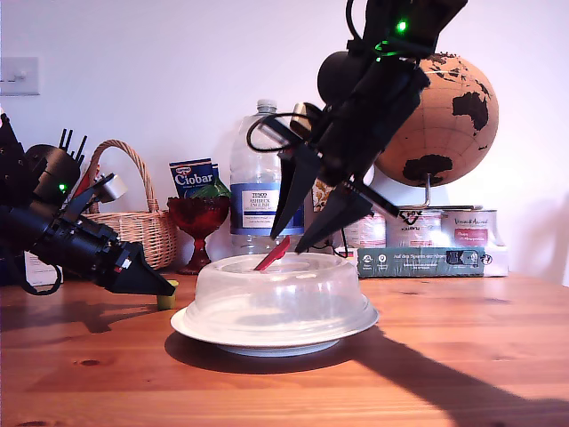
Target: Lift the plastic dome with your right arm while removing the green coffee capsule from the plate using your left arm.
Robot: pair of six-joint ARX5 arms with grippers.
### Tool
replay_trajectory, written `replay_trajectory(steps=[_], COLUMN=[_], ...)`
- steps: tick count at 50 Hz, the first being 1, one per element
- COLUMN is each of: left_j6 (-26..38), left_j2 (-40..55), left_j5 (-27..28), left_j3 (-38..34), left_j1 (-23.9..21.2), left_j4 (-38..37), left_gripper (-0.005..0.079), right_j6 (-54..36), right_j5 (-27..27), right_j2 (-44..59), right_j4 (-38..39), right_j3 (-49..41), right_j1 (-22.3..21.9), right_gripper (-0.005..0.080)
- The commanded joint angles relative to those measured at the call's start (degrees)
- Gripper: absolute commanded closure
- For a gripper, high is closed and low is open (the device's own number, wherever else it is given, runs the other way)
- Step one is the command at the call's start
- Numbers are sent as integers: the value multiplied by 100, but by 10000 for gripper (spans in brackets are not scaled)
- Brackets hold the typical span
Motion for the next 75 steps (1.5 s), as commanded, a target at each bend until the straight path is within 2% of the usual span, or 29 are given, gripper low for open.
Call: replay_trajectory(steps=[1,11,26,36,40,43,46,49,56,60,67,75], left_j6=[-11,-153,-409,-623,-715,-837,-920,-914,-852,-861,-1058,-1047], left_j2=[55,55,-133,-632,-852,-1027,-1193,-1322,-1563,-1659,-1759,-1921], left_j5=[26,330,595,730,778,887,1001,1091,1303,1480,1471,1005], left_j3=[-28,-26,61,66,66,66,66,66,66,66,66,66], left_j1=[22,20,22,20,15,15,-15,-37,-120,-173,-249,-374], left_j4=[63,197,361,212,74,-22,-83,-114,-96,-197,-461,-448], left_gripper=[411,327,327,339,391,479,632,769,762,762,762,762], right_j6=[-22,-59,-201,-763,-1320,-1799,-2312,-2603,-2754,-2761,-3042,-2830], right_j5=[-17,-15,-20,-26,-31,-59,-59,-90,-542,-726,-859,-848], right_j2=[-319,-378,-380,-380,-380,-380,-380,-380,-380,-378,-380,-380], right_j4=[-33,-101,-153,-98,166,490,828,1207,1821,1880,1829,2310], right_j3=[160,234,251,254,254,254,254,254,254,254,254,254], right_j1=[-116,-251,-275,-343,-348,-348,-348,-345,-348,-352,-352,-496], right_gripper=[482,482,483,516,583,676,768,763,763,763,764,764])
